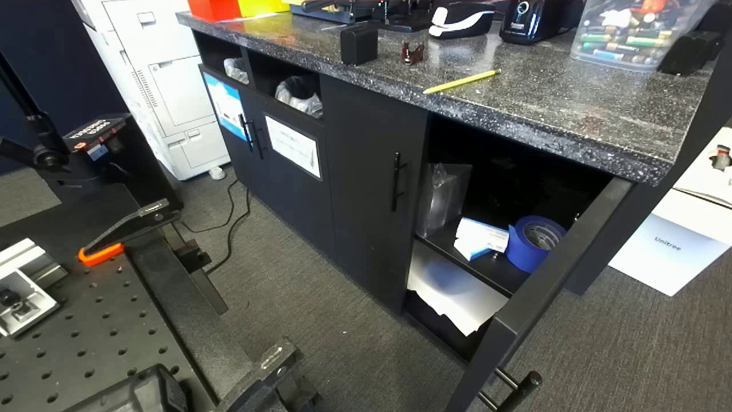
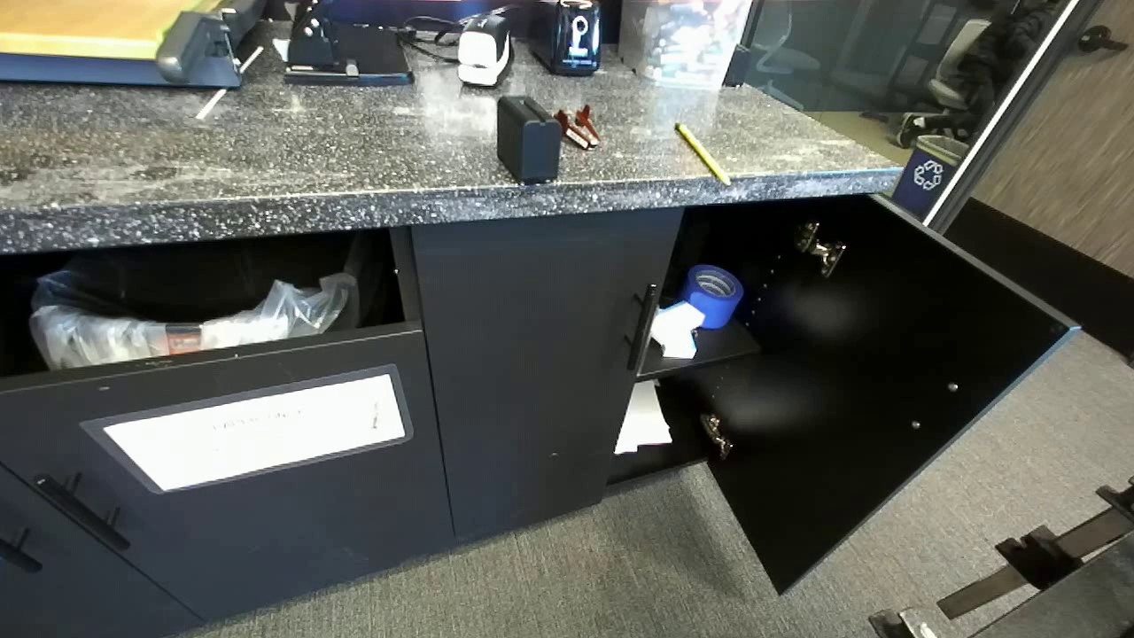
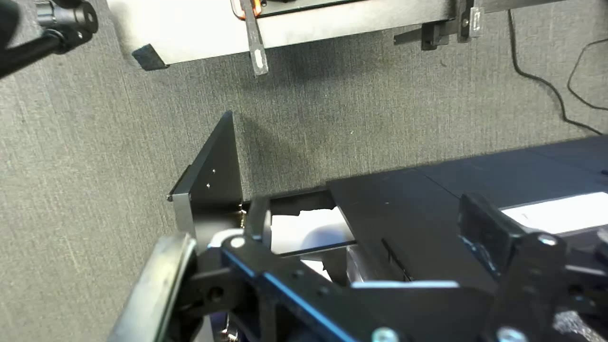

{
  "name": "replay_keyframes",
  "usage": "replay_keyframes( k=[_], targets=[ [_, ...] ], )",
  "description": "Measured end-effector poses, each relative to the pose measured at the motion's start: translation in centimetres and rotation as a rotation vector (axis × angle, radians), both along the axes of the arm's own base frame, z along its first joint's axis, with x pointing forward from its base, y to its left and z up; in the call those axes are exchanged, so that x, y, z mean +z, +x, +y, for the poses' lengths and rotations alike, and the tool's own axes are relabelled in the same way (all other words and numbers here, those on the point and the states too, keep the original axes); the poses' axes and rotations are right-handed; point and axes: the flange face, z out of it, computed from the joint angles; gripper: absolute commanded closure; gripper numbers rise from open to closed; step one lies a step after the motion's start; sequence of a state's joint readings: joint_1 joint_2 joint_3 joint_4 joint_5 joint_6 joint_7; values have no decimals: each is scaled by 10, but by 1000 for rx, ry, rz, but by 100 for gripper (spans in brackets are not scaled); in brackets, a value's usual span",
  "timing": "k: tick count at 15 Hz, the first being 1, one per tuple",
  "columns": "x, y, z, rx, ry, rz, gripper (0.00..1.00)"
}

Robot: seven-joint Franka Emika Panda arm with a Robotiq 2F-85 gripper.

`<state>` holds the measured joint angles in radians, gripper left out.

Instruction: Open the left bottom cabinet door

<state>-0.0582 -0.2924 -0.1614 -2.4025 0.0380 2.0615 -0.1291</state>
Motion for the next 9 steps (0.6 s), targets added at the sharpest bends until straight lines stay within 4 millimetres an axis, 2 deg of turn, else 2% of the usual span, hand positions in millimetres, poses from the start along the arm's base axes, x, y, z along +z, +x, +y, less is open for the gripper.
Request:
replay_keyframes(
  k=[4,9],
  targets=[
    [-92,25,41,18,-40,49,0],
    [-187,49,84,-12,-76,2,0]
  ],
)
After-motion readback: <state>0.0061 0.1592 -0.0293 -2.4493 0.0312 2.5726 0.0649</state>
